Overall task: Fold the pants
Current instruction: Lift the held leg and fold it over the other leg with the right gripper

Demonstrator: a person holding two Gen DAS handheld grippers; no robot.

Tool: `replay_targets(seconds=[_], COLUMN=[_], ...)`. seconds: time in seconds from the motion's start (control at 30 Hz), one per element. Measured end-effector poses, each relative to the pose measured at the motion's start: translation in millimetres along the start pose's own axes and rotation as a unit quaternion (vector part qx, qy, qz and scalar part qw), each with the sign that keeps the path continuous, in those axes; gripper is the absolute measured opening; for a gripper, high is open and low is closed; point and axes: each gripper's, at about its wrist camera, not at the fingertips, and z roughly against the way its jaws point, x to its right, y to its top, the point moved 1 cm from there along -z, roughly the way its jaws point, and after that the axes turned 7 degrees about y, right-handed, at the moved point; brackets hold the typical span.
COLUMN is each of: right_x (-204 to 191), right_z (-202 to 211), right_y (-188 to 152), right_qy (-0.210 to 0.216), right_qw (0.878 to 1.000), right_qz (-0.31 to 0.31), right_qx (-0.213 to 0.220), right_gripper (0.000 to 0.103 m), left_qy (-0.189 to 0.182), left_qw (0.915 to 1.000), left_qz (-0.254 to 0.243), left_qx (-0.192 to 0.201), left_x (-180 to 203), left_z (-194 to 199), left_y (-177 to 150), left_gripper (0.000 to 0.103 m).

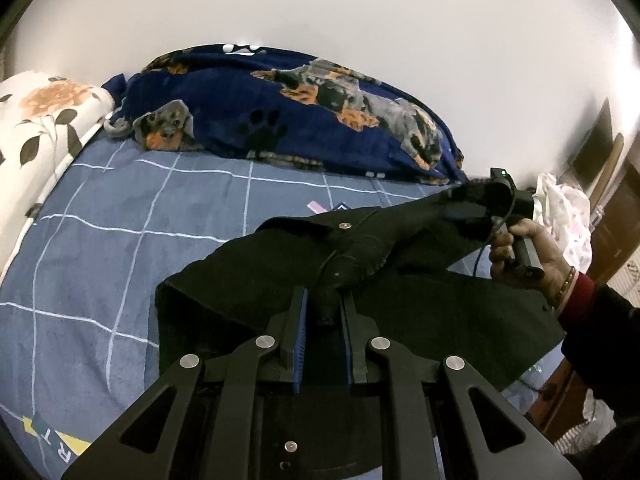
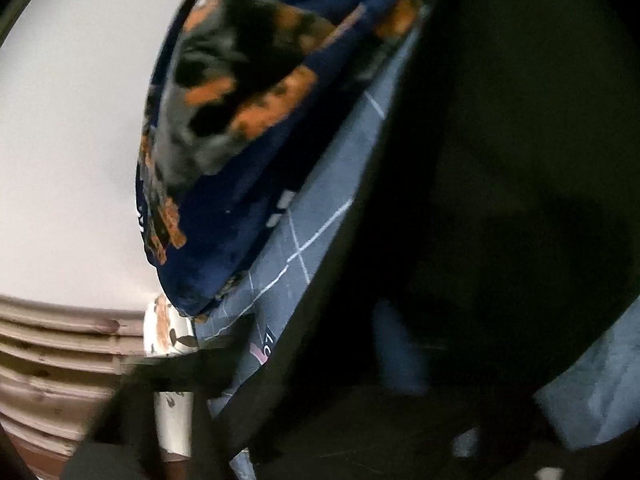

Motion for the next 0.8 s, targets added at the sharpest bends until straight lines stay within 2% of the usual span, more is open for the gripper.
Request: replay_targets(seconds=[0.13, 0.23, 0.27, 0.37, 0.43, 0.6, 0.67, 0.8], right_x=[-12.5, -24.4, -32.7, -31.6, -20.7, 32.5, 49.8, 69.2], right_z=[16.0, 41.8, 55.9, 88.2, 105.6, 126.6, 127.5, 124.0], right_y=[-16.1, -40.0, -58.6, -106.6, -133.1, -203.8, -224.0, -243.8], right_qy=[-0.002, 0.010, 0.005, 0.004, 0.000, -0.014, -0.023, -0.035], right_qw=[0.999, 0.995, 0.992, 0.987, 0.987, 0.995, 0.996, 0.997], right_qz=[0.049, 0.088, 0.118, 0.151, 0.152, 0.097, 0.083, 0.071], right_qx=[0.023, 0.045, 0.050, 0.052, 0.049, 0.022, 0.013, -0.004], right_gripper=[0.006, 0.006, 0.006, 0.006, 0.006, 0.006, 0.006, 0.006], left_qy=[0.019, 0.029, 0.033, 0.043, 0.051, 0.065, 0.074, 0.089], left_qw=[0.9998, 0.9996, 0.9994, 0.9989, 0.9982, 0.9957, 0.9940, 0.9906], left_qz=[-0.004, -0.005, -0.005, -0.005, -0.009, -0.029, -0.045, -0.053], left_qx=[0.002, -0.003, -0.007, -0.018, -0.029, -0.060, -0.067, -0.089], left_x=[-3.4, -10.5, -13.9, -25.3, -32.0, -36.3, -36.9, -45.8], left_z=[4.8, 11.0, 13.2, 21.8, 27.0, 30.6, 31.7, 26.7], left_y=[0.6, 0.4, -0.5, -7.7, -17.3, -48.2, -62.8, -89.1], left_gripper=[0.015, 0.016, 0.016, 0.016, 0.016, 0.016, 0.016, 0.017])
